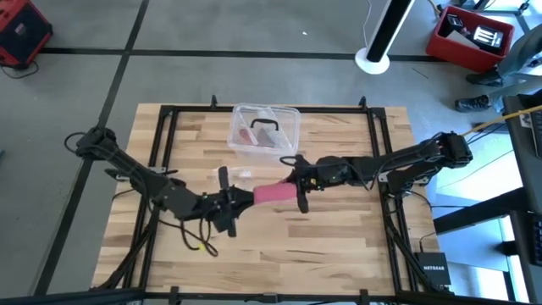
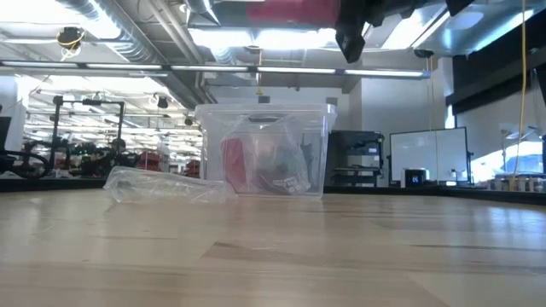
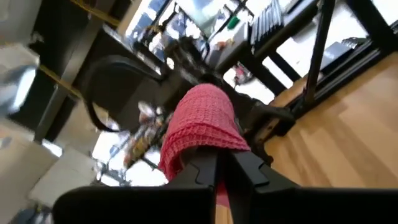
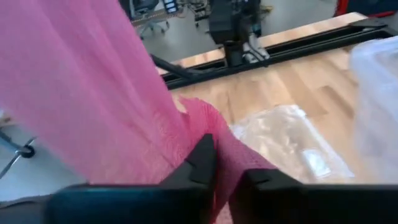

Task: Roll bandage
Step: Roll the pink bandage

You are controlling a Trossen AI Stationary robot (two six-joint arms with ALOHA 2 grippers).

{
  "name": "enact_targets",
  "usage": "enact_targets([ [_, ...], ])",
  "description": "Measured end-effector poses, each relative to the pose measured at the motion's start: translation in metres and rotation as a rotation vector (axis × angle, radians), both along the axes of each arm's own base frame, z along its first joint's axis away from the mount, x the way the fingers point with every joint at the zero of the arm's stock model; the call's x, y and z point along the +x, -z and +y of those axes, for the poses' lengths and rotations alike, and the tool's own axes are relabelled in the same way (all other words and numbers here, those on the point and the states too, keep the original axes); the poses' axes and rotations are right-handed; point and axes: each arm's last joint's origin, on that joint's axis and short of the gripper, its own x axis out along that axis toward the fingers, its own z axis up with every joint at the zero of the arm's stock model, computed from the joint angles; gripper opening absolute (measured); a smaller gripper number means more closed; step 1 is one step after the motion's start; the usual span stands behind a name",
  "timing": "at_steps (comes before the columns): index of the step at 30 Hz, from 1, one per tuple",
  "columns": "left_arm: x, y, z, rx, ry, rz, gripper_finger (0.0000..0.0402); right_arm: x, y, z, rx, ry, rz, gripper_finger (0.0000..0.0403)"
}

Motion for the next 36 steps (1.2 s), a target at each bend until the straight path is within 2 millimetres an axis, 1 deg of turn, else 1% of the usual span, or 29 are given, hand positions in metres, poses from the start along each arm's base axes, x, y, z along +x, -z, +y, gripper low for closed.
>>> enact_targets([
  [4,0.003,0.003,0.005,-0.053,-0.018,-0.005,0.0003,0.000,-0.004,-0.002,-0.022,0.024,-0.008,0.0111],
  [9,0.000,0.003,0.000,-0.064,-0.001,-0.005,0.0003,-0.002,-0.025,-0.005,-0.133,0.014,-0.064,0.0206],
  [12,-0.001,0.005,-0.002,-0.086,0.006,0.010,0.0003,-0.003,-0.037,-0.008,-0.142,0.034,-0.097,0.0246],
  [15,-0.002,0.008,-0.004,-0.094,0.013,0.035,0.0003,-0.003,-0.049,-0.010,-0.140,0.041,-0.112,0.0270],
  [18,-0.003,0.010,-0.005,-0.103,0.016,0.052,0.0003,-0.003,-0.056,-0.009,-0.145,0.039,-0.099,0.0281],
  [20,-0.003,0.011,-0.005,-0.107,0.017,0.056,0.0003,-0.007,-0.062,-0.010,-0.183,0.026,-0.065,0.0282],
  [23,-0.005,0.010,-0.008,-0.113,0.023,0.050,0.0003,-0.017,-0.073,-0.011,-0.251,0.015,0.032,0.0279],
  [26,-0.006,0.010,-0.009,-0.114,0.028,0.047,0.0003,-0.030,-0.074,-0.013,-0.292,-0.015,0.165,0.0272],
  [28,-0.006,0.009,-0.010,-0.124,0.030,0.033,0.0003,-0.037,-0.069,-0.008,-0.286,-0.070,0.223,0.0266],
  [30,-0.006,0.008,-0.010,-0.133,0.030,0.023,0.0003,-0.040,-0.059,0.000,-0.272,-0.123,0.243,0.0259],
  [33,-0.005,0.008,-0.008,-0.147,0.024,0.019,0.0003,-0.041,-0.033,0.011,-0.292,-0.183,0.258,0.0245],
  [36,-0.005,0.008,-0.008,-0.173,0.021,0.011,0.0003,-0.037,-0.012,0.015,-0.293,-0.141,0.121,0.0229],
])
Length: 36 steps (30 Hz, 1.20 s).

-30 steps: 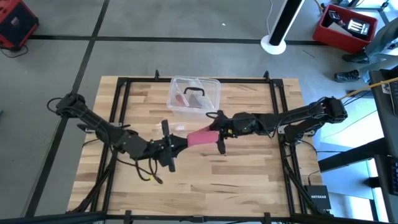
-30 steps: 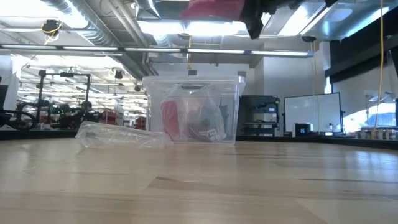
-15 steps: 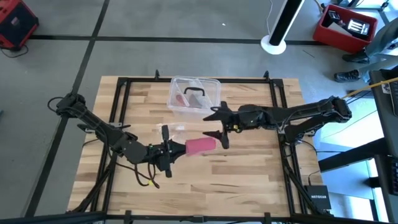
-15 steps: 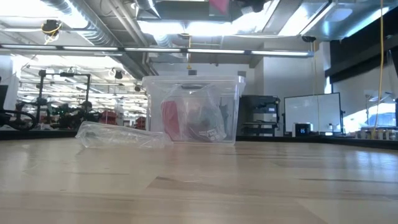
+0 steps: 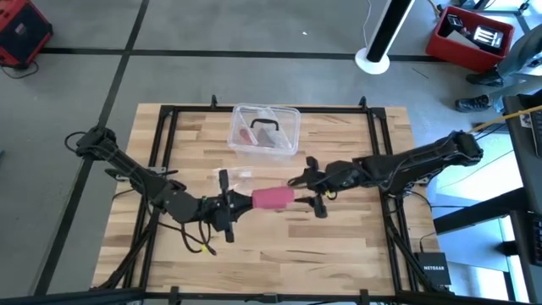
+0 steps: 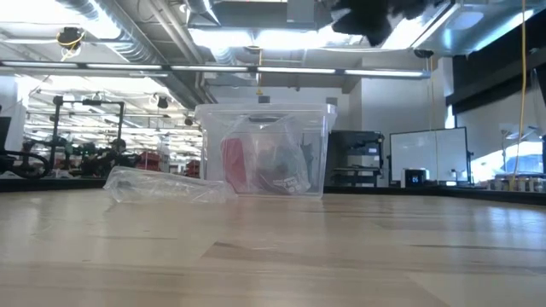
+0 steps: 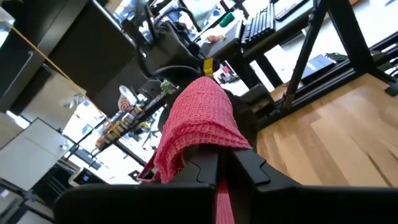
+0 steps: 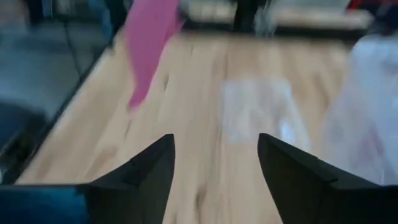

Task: Roll bandage
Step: Roll the pink bandage

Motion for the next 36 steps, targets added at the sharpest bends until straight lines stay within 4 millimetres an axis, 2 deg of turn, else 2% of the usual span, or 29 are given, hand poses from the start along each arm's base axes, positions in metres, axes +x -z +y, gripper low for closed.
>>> enact_targets([
  [4,0.000,0.000,0.000,-0.007,0.000,-0.001,0.0003,0.003,0.011,0.002,0.106,-0.029,-0.246,0.0214],
  [9,0.001,0.001,0.001,-0.007,-0.005,0.001,0.0003,0.005,0.024,0.004,0.143,-0.080,-0.211,0.0210],
  [17,0.002,0.002,0.003,-0.019,-0.015,0.006,0.0004,0.005,0.025,0.002,0.118,-0.040,-0.210,0.0209],
  [20,0.003,0.002,0.005,-0.020,-0.020,0.005,0.0004,0.012,0.029,0.002,0.104,0.007,-0.231,0.0209],
  [26,0.004,0.001,0.007,-0.042,-0.028,-0.002,0.0004,0.026,0.038,0.006,0.080,-0.022,-0.308,0.0200],
  [29,0.004,0.001,0.007,-0.039,-0.028,-0.002,0.0004,0.027,0.039,0.006,0.072,-0.015,-0.307,0.0160],
  [34,0.004,-0.004,0.007,-0.050,-0.026,-0.048,0.0004,0.027,0.039,0.005,0.047,-0.006,-0.311,0.0040],
  [36,0.004,-0.008,0.007,-0.052,-0.028,-0.081,0.0004,0.026,0.038,0.007,0.030,-0.017,-0.327,0.0012],
])
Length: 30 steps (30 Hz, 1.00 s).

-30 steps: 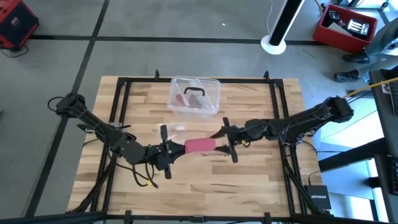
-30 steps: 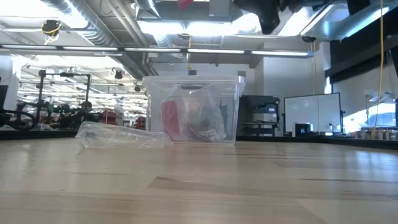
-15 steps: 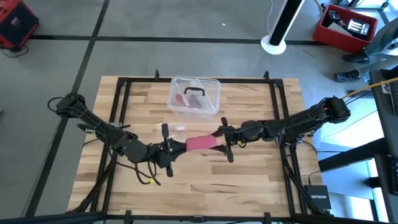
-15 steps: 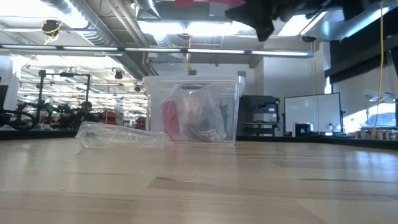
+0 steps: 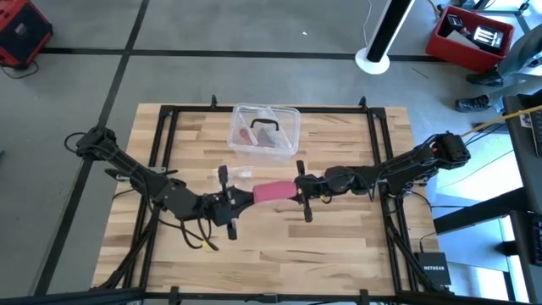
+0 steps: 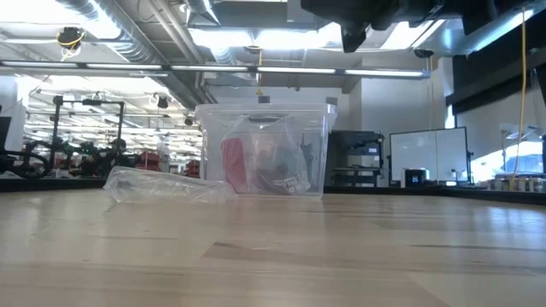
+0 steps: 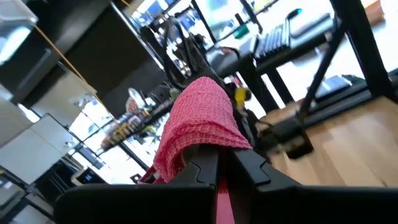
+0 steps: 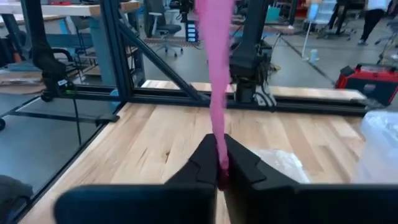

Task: Roll bandage
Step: Roll the pink bandage

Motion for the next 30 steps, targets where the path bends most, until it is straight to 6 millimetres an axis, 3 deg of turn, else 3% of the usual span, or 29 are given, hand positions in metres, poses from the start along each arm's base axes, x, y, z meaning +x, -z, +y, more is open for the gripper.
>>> enact_targets([
  [7,0.002,-0.006,0.009,0.041,-0.038,-0.023,0.0004,-0.009,-0.012,0.015,-0.039,-0.015,-0.062,0.0008],
  [20,0.015,0.002,0.042,0.109,-0.201,0.062,0.0002,-0.029,-0.024,0.055,-0.030,-0.140,-0.100,0.0003],
  [30,0.019,0.017,0.038,0.130,-0.158,0.162,0.0003,-0.035,-0.099,0.062,-0.130,-0.108,-0.199,0.0002],
])
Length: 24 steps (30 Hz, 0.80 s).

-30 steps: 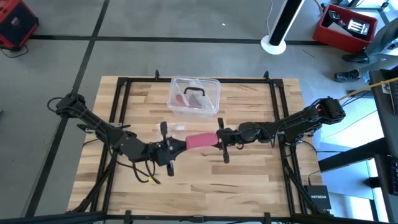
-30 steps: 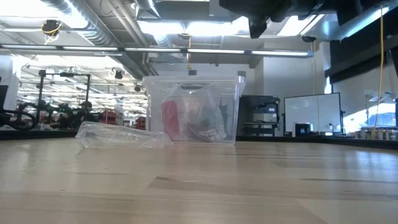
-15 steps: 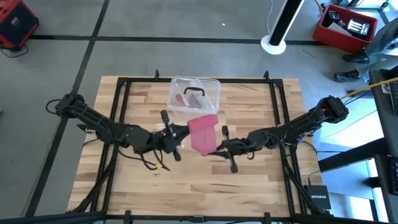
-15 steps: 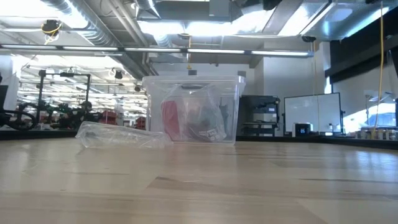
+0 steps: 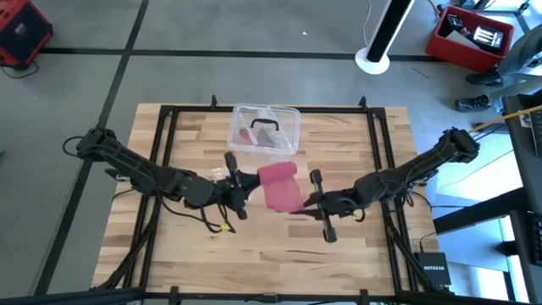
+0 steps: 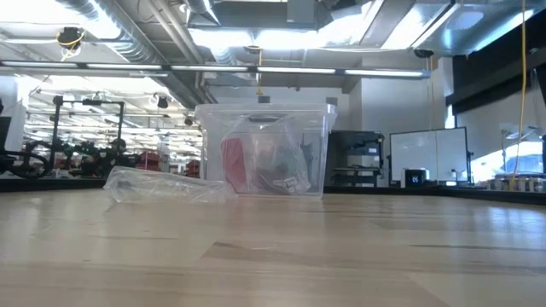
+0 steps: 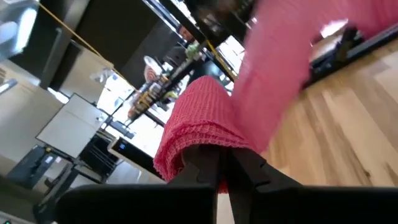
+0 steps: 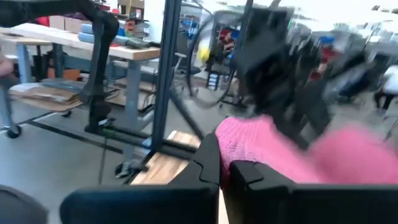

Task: Roll bandage
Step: Roll the pink bandage

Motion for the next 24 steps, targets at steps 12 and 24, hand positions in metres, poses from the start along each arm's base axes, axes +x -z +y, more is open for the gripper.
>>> enact_targets([
  [12,0.003,0.009,-0.012,-0.058,0.059,0.011,0.0003,0.014,-0.041,-0.034,-0.047,0.238,-0.027,0.0001],
  [24,0.000,0.011,-0.023,0.037,0.120,0.056,0.0003,0.027,-0.017,-0.080,0.145,0.364,0.222,0.0001],
])
